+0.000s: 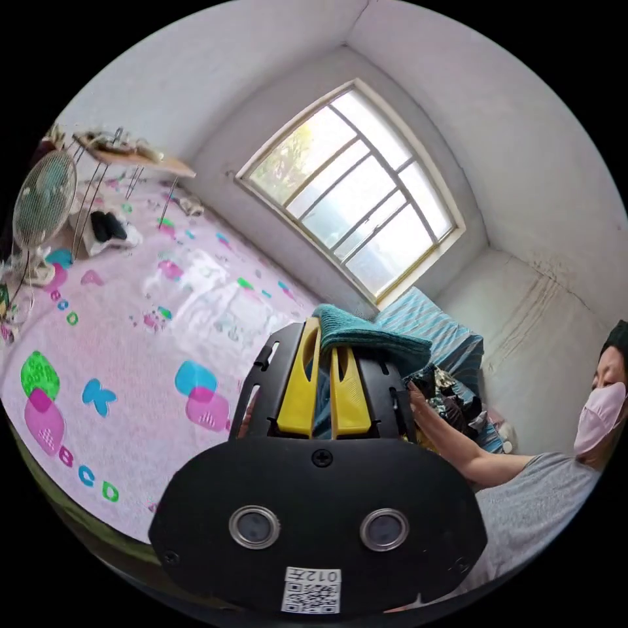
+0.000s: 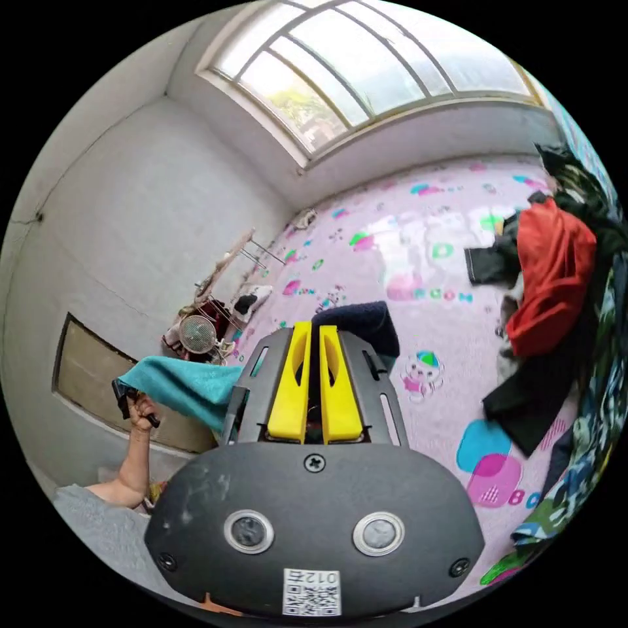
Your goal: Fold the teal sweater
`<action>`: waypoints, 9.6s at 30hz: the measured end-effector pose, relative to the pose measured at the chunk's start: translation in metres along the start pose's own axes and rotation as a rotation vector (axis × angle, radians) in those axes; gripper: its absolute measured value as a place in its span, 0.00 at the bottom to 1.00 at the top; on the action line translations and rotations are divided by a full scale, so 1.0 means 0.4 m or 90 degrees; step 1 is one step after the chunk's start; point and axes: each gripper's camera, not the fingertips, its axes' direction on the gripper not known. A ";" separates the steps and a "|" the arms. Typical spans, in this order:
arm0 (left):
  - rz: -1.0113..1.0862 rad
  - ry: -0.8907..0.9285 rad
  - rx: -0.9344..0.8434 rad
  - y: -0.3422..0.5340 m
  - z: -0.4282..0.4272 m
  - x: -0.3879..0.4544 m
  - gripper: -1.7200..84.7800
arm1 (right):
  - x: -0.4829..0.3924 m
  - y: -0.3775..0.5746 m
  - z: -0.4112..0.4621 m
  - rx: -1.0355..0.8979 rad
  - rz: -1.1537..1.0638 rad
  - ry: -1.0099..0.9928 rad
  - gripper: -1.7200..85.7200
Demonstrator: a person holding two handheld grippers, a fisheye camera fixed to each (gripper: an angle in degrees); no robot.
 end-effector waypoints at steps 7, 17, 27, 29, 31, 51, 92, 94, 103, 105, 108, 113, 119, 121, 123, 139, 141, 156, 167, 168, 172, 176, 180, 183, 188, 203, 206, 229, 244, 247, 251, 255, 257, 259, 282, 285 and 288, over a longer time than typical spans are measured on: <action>0.239 -0.045 0.081 -0.254 -0.220 0.337 0.01 | -0.123 -0.210 -0.330 0.129 -0.128 -0.060 0.02; 0.228 -0.192 -0.346 0.011 -0.018 0.265 0.01 | 0.346 0.110 -0.174 -0.304 -0.163 0.107 0.02; -0.129 -0.205 -0.721 0.443 0.277 -0.098 0.02 | 0.922 0.673 -0.224 -0.433 0.162 0.143 0.01; -0.162 -0.185 -0.667 0.414 0.240 -0.108 0.02 | 0.958 0.705 -0.286 -0.426 0.162 0.141 0.01; -0.196 -0.179 -0.626 0.371 0.207 -0.133 0.02 | 0.992 0.722 -0.343 -0.418 0.157 0.147 0.01; -0.153 -0.419 -0.389 -0.139 0.566 -0.457 0.11 | 0.742 0.558 -0.323 -0.478 -0.088 0.005 0.01; 0.076 0.256 -0.601 0.074 0.536 -0.275 0.02 | 0.630 -0.047 -0.247 -0.414 0.288 0.207 0.18; 0.101 0.266 -0.609 0.093 0.536 -0.254 0.02 | 0.649 -0.040 -0.273 -0.428 0.364 0.143 0.19; 0.225 0.291 -0.669 0.229 0.595 -0.072 0.02 | 0.545 -0.022 -0.357 -0.458 0.442 -0.093 0.07; 0.223 0.270 -0.681 0.253 0.616 -0.039 0.02 | 0.490 -0.060 -0.437 -0.443 0.376 -0.115 0.06; 0.205 0.260 -0.666 0.268 0.630 0.001 0.03 | 0.431 -0.086 -0.598 -0.436 0.277 -0.114 0.05; 0.209 0.172 -0.601 0.261 0.632 0.034 0.04 | 0.441 -0.027 -0.926 -0.408 0.245 -0.096 0.04; 0.334 0.012 -0.620 0.307 0.807 0.104 0.05 | 0.548 0.150 -1.179 -0.450 0.300 0.062 0.03; 0.389 -0.017 -0.647 0.349 0.936 0.153 0.06 | 0.573 0.204 -1.201 -0.456 0.323 0.103 0.03; 0.422 -0.023 -0.663 0.382 1.040 0.195 0.07 | 0.594 0.266 -1.201 -0.454 0.352 0.134 0.03; 0.571 0.042 -0.854 0.735 1.728 0.490 0.12 | 0.471 0.556 -0.837 -0.466 0.387 0.101 0.05; 0.542 0.029 -0.885 0.773 1.757 0.487 0.11 | 0.450 0.614 -0.779 -0.465 0.389 0.103 0.05; 0.402 -0.021 -0.601 0.600 1.221 0.501 0.02 | 0.095 0.803 -0.551 -0.227 0.109 0.169 0.04; 0.455 -0.210 -0.099 0.282 0.274 0.681 0.02 | -0.310 0.759 -0.462 0.087 -0.231 0.121 0.03; 0.466 -0.226 -0.051 0.273 0.183 0.710 0.02 | -0.356 0.780 -0.443 0.106 -0.259 0.128 0.02; 0.484 -0.303 0.095 0.259 -0.081 0.757 0.02 | -0.455 0.882 -0.395 0.187 -0.302 0.132 0.01; 0.468 -0.255 0.132 0.247 -0.246 0.694 0.02 | -0.509 1.007 -0.256 0.174 -0.311 0.140 0.01; 0.461 -0.290 0.111 0.238 -0.361 0.575 0.02 | -0.530 1.144 -0.124 0.172 -0.283 0.177 0.01; 0.438 -0.269 0.096 0.220 -0.452 0.479 0.02 | -0.547 1.232 -0.070 0.176 -0.270 0.197 0.01; 0.443 -0.229 0.081 0.211 -0.601 0.405 0.02 | -0.558 1.366 -0.087 0.201 -0.242 0.199 0.01; 0.485 -0.169 -0.147 -0.127 -0.164 0.378 0.03 | 0.083 0.939 -0.222 0.124 -0.154 0.271 0.02; 0.329 -0.169 -0.279 -0.235 0.227 0.247 0.04 | 0.458 0.703 -0.099 0.003 -0.019 0.321 0.06; 0.301 -0.312 -0.844 0.414 0.847 -0.003 0.02 | 1.581 1.001 -0.442 -0.449 0.099 0.313 0.09; 0.455 -0.369 -0.894 0.296 0.794 0.009 0.02 | 1.962 0.856 -0.993 -0.581 -0.011 0.317 0.02; 0.458 -0.374 -0.903 0.279 0.761 0.016 0.02 | 2.009 0.856 -1.095 -0.575 -0.008 0.311 0.02; 0.461 -0.375 -0.905 0.255 0.707 0.021 0.02 | 2.052 0.858 -1.224 -0.560 -0.028 0.317 0.02; 0.431 -0.384 -0.923 0.218 0.648 0.019 0.02 | 2.101 0.877 -1.318 -0.586 -0.034 0.290 0.01; 0.419 -0.386 -0.920 0.201 0.623 0.017 0.02 | 2.118 0.883 -1.359 -0.571 -0.053 0.299 0.01; 0.400 -0.393 -0.903 0.170 0.604 0.017 0.02 | 2.144 0.879 -1.392 -0.562 -0.060 0.311 0.01; 0.374 -0.376 -0.787 -0.397 0.304 -0.293 0.06 | 2.190 0.721 -1.370 -0.475 0.071 0.290 0.01; 0.280 -0.332 -0.795 -0.501 0.269 -0.364 0.04 | 2.164 0.700 -1.276 -0.481 0.065 0.266 0.01; 0.107 -0.236 -0.735 -0.668 0.194 -0.467 0.03 | 2.141 0.694 -1.195 -0.496 0.056 0.258 0.01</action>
